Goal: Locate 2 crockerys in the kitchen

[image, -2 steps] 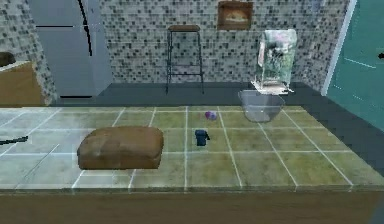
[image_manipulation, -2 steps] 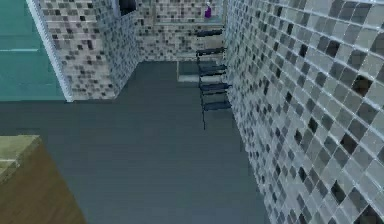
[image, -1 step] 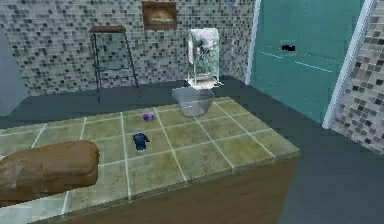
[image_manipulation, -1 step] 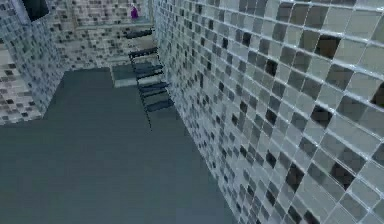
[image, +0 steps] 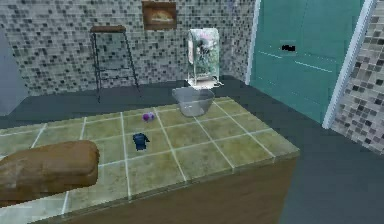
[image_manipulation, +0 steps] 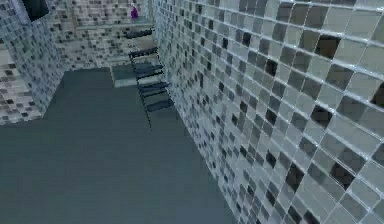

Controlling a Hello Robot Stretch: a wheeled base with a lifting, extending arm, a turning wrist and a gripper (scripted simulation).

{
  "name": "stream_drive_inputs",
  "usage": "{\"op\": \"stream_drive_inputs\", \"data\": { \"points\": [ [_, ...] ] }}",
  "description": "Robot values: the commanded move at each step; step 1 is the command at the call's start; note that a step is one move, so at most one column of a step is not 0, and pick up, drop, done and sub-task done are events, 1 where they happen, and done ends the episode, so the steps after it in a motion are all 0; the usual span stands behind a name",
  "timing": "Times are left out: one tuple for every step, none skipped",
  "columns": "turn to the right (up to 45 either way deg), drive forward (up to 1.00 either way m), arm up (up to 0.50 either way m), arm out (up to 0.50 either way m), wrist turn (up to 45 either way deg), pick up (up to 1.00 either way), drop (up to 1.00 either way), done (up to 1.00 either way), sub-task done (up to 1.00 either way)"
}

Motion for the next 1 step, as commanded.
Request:
{"op": "stream_drive_inputs", "data": {
  "points": [
    [45.0, 0.00, 0.00, 0.00, 0.0, 0.00, 0.00, 0.00, 0.00]
  ]
}}
